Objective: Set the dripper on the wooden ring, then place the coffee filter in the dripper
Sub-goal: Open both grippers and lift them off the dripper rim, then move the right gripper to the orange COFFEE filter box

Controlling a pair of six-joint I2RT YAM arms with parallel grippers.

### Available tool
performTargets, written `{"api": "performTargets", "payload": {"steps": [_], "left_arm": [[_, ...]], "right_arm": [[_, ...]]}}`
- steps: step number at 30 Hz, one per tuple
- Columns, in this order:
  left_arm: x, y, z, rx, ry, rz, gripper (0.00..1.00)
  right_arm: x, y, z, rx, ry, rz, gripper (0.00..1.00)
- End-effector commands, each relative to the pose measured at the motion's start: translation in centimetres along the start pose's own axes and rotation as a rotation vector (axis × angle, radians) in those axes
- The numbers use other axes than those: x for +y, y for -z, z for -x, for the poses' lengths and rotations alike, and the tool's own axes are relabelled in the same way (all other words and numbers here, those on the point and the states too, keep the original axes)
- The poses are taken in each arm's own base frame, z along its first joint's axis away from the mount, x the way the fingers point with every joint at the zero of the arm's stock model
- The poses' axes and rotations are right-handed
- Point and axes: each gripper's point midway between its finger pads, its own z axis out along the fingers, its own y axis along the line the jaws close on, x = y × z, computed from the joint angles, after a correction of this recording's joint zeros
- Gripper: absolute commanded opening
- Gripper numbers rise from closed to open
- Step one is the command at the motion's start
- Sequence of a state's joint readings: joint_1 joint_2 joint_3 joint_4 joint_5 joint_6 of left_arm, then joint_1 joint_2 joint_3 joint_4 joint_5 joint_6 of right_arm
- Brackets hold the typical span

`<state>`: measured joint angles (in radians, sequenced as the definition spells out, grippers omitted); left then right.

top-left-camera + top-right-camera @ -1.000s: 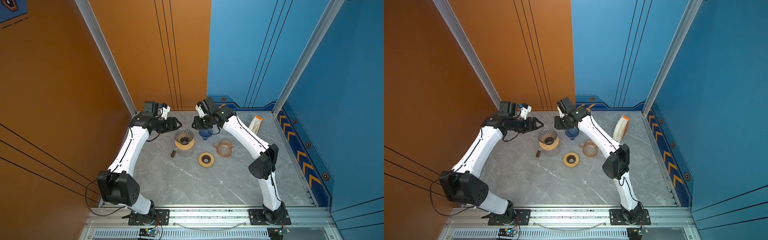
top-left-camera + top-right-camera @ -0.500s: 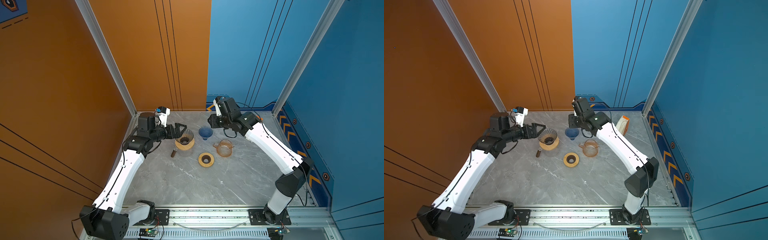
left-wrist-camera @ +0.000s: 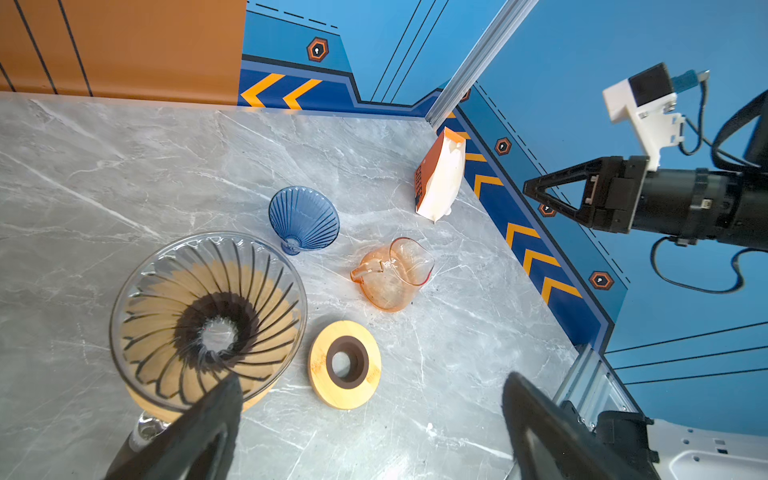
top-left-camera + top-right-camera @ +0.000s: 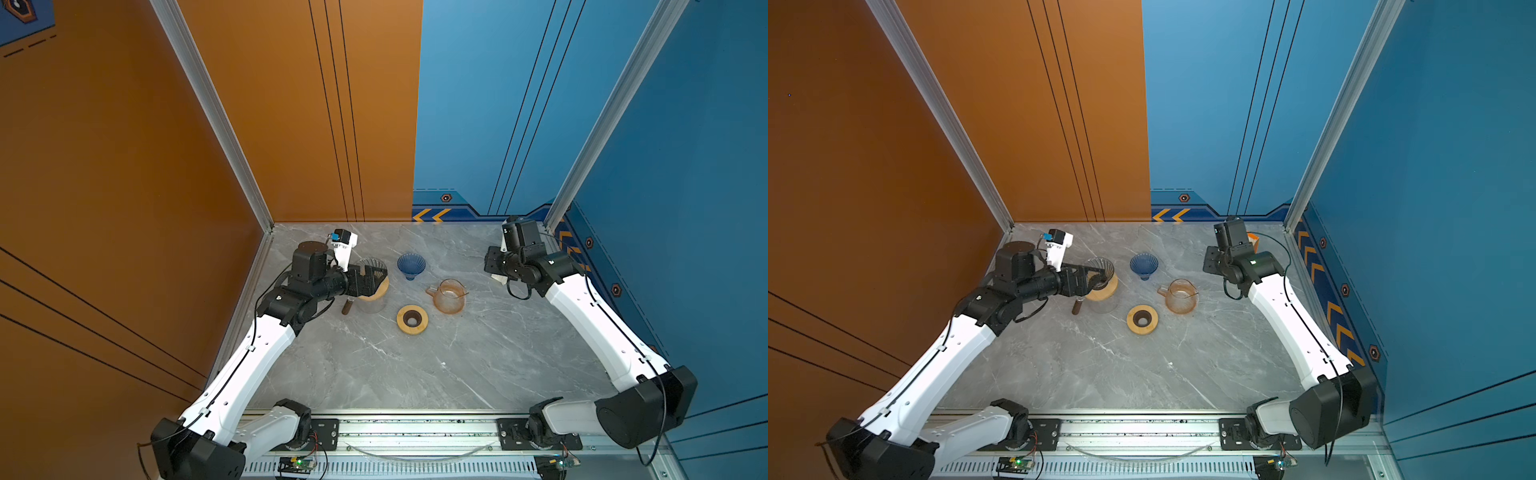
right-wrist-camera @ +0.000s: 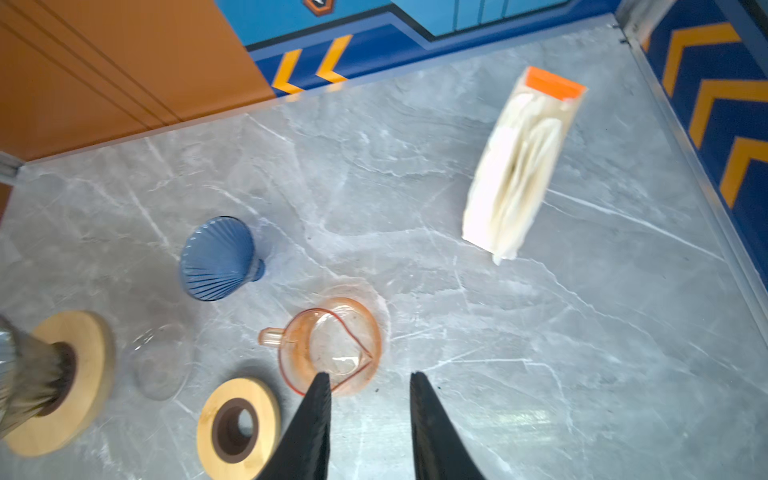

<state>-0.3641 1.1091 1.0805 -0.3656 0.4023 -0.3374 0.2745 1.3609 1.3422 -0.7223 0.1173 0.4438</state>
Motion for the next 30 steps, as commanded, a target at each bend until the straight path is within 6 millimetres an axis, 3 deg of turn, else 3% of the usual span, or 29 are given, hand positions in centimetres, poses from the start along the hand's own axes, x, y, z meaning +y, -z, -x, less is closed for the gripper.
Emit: {"api": "performTargets", "payload": {"steps": [1, 4, 10, 21, 30], "left_arm": [[0.1, -0.8, -0.5, -0.002, -0.022, 0.017, 0.98], [0.0, -1.3, -1.2, 0.006, -0.032, 0.03, 0.98], [0.6, -2.1, -3.4, 0.043, -0.023, 0.069, 0.98], [1.5, -2.1, -4.4, 0.057, 0.014, 0.12, 0.98], [2.1, -2.4, -4.7, 0.074, 0.014, 0.145, 0.98]], "right_arm": [[-3.9, -0.5, -0.6, 0.011, -0.087, -0.075, 0.29], [-6.5, -1.8, -1.4, 0.051, -0.131, -0.111, 0.26], [-9.0, -5.5, -1.6, 0.108, -0.175, -0.122, 0.21], [-11.3, -12.9, -1.2, 0.188, -0.203, -0.19, 0.17], [-12.3, -16.5, -0.6, 0.215, -0.219, -0.205, 0.17]]}}
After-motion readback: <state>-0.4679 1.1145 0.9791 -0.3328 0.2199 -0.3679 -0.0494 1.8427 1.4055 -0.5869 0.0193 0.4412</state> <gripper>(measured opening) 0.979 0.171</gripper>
